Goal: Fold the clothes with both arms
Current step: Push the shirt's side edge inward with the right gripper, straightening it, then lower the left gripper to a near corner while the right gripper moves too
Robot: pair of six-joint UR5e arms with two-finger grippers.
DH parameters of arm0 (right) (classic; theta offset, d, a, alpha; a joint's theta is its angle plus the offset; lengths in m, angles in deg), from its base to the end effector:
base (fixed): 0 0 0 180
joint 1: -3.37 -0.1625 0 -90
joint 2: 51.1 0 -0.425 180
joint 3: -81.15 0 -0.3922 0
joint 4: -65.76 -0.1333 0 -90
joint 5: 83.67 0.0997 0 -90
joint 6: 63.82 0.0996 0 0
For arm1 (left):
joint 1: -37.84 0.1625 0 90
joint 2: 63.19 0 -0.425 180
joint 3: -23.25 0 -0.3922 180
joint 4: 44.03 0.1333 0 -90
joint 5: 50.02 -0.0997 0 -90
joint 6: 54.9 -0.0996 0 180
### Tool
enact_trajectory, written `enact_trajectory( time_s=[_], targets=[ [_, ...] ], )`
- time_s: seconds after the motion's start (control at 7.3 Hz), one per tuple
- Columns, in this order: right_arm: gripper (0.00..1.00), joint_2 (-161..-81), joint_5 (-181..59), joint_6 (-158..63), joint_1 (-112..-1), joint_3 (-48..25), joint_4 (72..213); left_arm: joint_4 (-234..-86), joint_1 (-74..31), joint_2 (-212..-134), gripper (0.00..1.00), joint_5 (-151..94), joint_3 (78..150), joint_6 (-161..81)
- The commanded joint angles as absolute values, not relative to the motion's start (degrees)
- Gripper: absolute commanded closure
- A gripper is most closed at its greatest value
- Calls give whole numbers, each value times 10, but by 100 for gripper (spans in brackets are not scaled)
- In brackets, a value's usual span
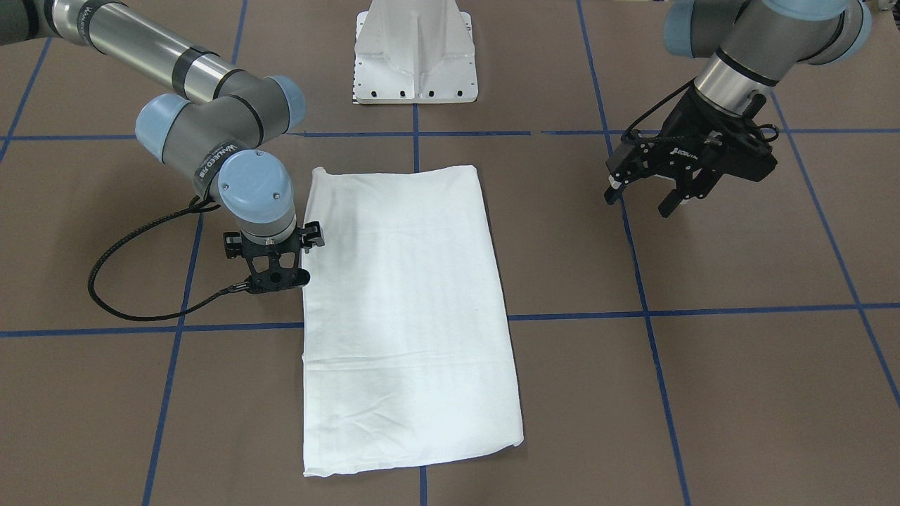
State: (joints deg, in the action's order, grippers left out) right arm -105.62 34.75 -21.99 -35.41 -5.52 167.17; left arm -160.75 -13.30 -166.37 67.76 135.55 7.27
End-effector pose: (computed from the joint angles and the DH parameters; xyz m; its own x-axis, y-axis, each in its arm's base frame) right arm -0.4942 -0.5073 0.3465 0.7988 -0.1989 0.5678 0.2635 0.9641 -0.0330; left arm 0.2716 -0.4756 0.3016 0.4596 0.0879 -0.8837 0.2439 0.9443 0.2207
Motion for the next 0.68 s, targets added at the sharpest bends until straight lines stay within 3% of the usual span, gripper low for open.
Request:
enact_trajectory(
  time_s=[0.0,0.55],
  targets=[
    [0,-1064,348,-212,-350,-74,1671,-1607,-133,-1664,0,678,1355,72],
    [0,-1090,365,-177,-352,-186,1670,-1603,-133,-1663,0,697,1359,83]
  ],
)
